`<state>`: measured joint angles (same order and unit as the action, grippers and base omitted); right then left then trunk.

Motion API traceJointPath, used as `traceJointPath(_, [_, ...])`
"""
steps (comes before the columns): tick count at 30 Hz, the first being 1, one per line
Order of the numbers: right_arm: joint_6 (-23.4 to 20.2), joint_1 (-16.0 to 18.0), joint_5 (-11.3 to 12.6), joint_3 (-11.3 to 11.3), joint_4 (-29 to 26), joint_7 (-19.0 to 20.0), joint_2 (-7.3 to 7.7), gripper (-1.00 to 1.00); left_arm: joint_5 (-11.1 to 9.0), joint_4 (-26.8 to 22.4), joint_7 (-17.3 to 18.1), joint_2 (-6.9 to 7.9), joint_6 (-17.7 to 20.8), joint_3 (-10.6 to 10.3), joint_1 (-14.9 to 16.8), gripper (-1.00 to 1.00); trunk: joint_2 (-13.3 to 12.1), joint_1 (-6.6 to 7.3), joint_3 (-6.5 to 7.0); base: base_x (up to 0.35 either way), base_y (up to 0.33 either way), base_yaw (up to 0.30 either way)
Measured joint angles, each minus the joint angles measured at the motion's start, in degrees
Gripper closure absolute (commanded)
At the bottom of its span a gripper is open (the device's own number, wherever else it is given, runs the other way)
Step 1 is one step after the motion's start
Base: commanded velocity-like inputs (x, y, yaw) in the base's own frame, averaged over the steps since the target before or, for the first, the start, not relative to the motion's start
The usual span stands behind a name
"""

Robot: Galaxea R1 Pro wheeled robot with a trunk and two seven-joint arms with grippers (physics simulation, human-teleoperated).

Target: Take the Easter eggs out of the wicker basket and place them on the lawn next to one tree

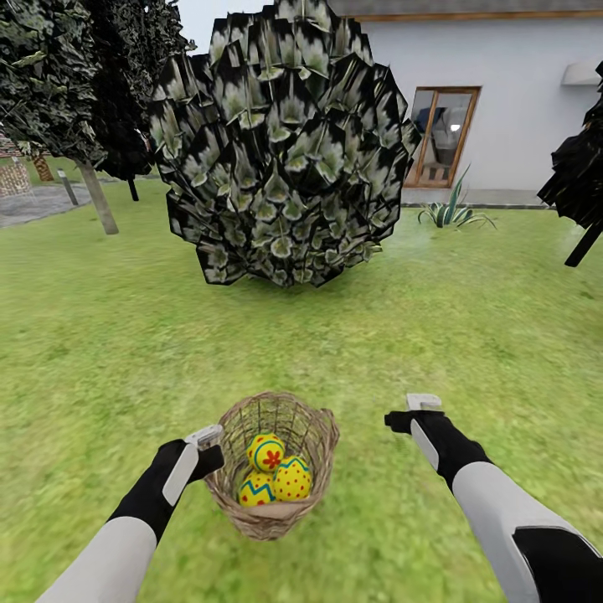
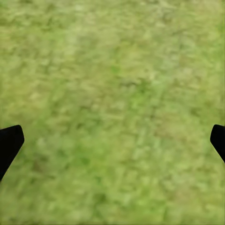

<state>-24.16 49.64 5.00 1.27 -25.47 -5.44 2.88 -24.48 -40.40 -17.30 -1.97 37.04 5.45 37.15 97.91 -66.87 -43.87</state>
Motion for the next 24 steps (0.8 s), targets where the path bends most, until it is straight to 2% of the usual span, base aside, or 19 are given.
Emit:
traceJointPath(8, [0.0, 0.0, 0.0, 0.0, 0.5, 0.0, 0.0, -1.0, 0.0, -0.1, 0.1, 0.0, 0.1, 0.0, 0.0, 1.0, 0.0, 0.0, 0.0, 0.0, 0.0, 0.0])
traceJointPath(11, [0.0, 0.0, 0.0, 0.0, 0.6, 0.1, 0.44, -1.0, 0.0, -0.2, 0.1, 0.0, 0.1, 0.1, 0.0, 1.0, 0.0, 0.0, 0.0, 0.0, 0.0, 0.012])
traceJointPath(24, [-0.2, 0.0, 0.1, 0.0, 0.4, -0.6, 0.07, -1.0, 0.1, -0.3, 0.1, 0.06, 0.2, 0.4, 0.0, 1.0, 0.0, 0.0, 0.0, 0.0, 0.0, 0.272])
